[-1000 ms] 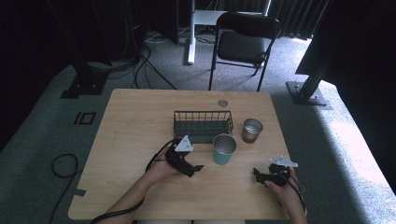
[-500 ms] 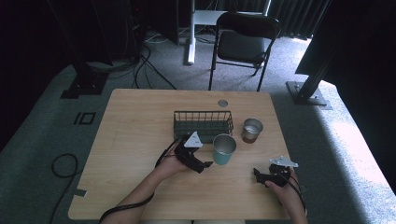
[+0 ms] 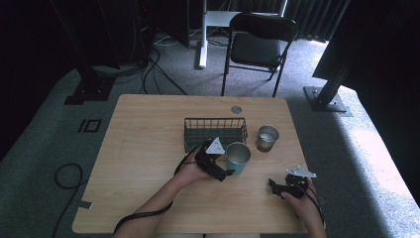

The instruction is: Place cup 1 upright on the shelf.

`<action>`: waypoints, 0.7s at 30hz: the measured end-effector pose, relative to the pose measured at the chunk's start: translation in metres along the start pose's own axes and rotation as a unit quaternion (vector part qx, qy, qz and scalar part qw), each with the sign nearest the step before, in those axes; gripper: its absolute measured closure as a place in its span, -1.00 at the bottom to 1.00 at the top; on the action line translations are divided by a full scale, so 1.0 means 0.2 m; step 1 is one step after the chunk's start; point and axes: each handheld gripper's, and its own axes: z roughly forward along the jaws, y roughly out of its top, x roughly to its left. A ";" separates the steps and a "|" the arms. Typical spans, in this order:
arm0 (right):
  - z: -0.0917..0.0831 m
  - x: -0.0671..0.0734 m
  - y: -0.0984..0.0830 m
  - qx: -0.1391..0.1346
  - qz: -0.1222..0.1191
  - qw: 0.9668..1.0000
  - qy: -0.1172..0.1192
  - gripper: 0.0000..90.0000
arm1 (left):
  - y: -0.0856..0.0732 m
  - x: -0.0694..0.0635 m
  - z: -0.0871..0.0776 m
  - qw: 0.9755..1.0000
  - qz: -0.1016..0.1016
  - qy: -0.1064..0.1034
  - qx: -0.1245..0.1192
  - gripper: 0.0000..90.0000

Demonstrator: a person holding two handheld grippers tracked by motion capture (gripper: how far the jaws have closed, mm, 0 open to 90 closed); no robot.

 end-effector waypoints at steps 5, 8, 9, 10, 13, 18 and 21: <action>0.00 0.00 0.00 0.000 -0.001 1.000 0.000 -0.74 | 0.02 0.00 0.03 1.000 -0.003 0.001 -0.003 -0.98; 0.00 0.00 0.00 0.000 -0.001 1.000 0.000 -0.74 | 0.04 0.01 0.05 1.000 -0.001 0.003 -0.003 -0.98; 0.00 0.00 0.00 0.000 -0.001 1.000 0.000 -0.74 | 0.04 0.01 0.05 1.000 0.001 0.005 -0.004 -0.98; 0.00 0.00 0.00 0.000 -0.001 1.000 0.000 -0.74 | 0.05 0.01 0.06 1.000 -0.001 0.003 -0.005 -0.98; 0.00 0.00 0.00 0.000 -0.002 1.000 0.000 -0.74 | 0.06 0.01 0.07 1.000 0.000 0.003 -0.009 -0.98; 0.00 0.00 0.00 0.000 -0.001 1.000 0.000 -0.74 | 0.08 0.01 0.10 1.000 0.001 -0.004 -0.006 -0.98; 0.00 0.00 0.00 0.000 -0.001 1.000 0.000 -0.74 | 0.08 0.01 0.12 1.000 0.002 -0.004 -0.006 -0.98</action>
